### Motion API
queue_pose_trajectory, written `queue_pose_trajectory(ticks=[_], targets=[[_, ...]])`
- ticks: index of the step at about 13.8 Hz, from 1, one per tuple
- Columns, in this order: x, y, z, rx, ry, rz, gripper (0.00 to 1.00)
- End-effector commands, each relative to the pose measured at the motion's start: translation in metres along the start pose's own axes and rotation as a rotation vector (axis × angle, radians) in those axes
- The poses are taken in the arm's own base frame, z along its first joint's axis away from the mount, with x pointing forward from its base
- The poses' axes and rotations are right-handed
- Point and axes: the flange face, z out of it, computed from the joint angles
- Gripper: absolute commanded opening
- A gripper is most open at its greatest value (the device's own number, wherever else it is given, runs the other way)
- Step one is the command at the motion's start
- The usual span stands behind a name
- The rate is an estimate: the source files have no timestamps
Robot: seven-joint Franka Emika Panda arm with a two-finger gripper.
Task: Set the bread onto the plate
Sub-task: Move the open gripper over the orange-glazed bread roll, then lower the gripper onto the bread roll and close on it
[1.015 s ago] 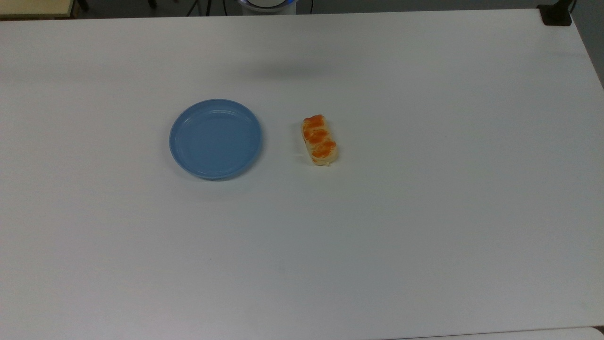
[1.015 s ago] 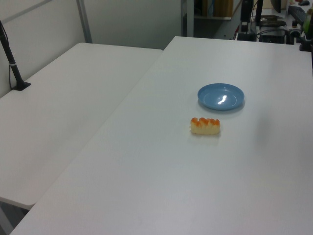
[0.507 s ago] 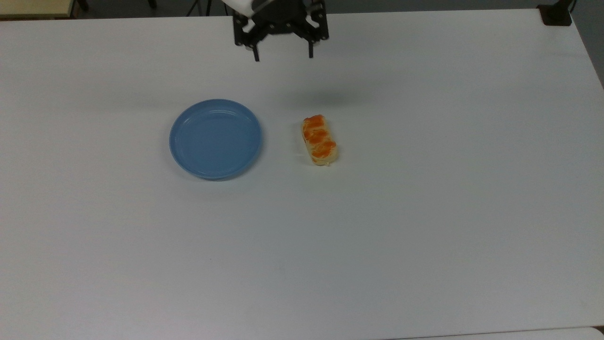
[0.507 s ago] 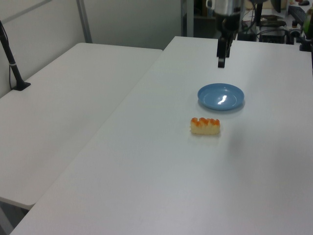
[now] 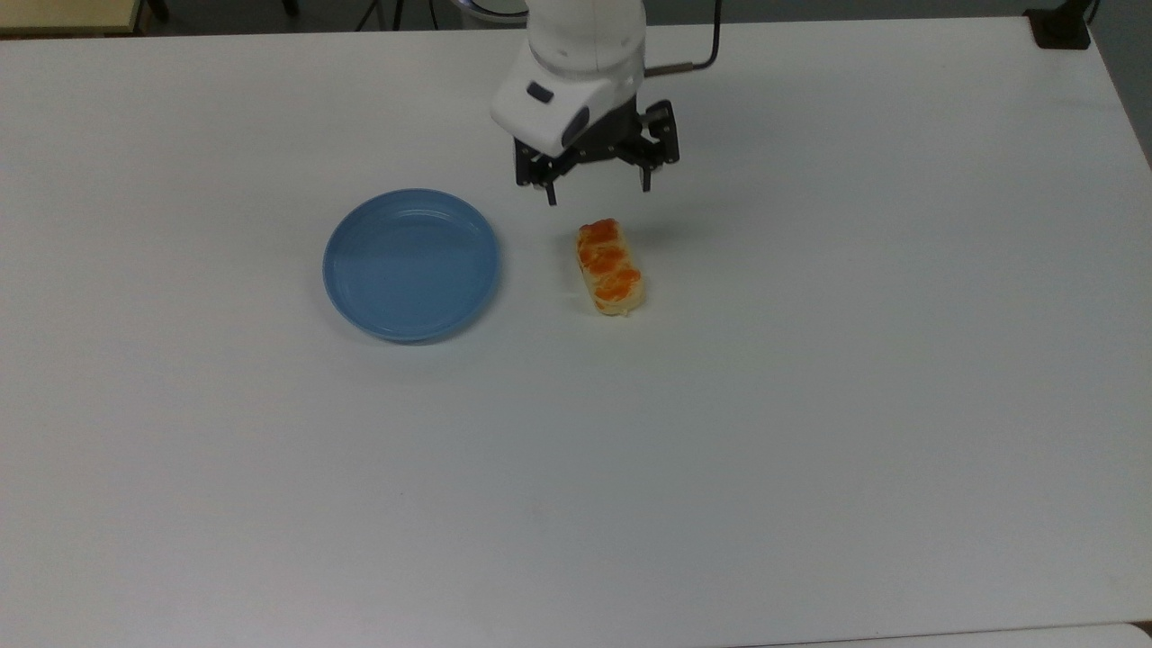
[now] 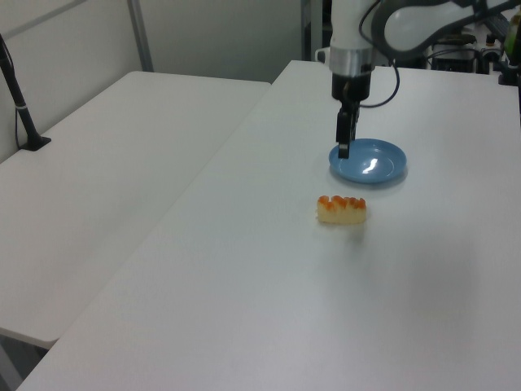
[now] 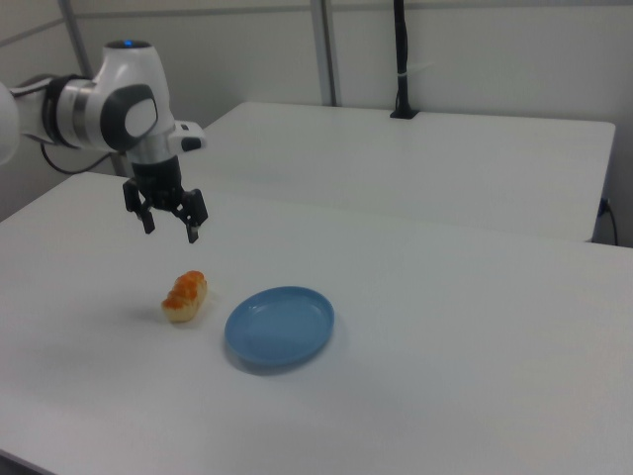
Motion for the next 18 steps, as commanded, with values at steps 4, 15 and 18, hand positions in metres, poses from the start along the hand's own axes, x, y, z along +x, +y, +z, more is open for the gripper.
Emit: queue_pose_trajectory(ticks=[4, 15, 18], targets=[[0.002, -0.025, 0.065, -0.033, -0.014, -0.110, 1.00], [0.010, -0.037, 0.128, -0.105, -0.023, -0.047, 0.93], [0.012, -0.032, 0.138, -0.145, -0.010, 0.006, 0.66]])
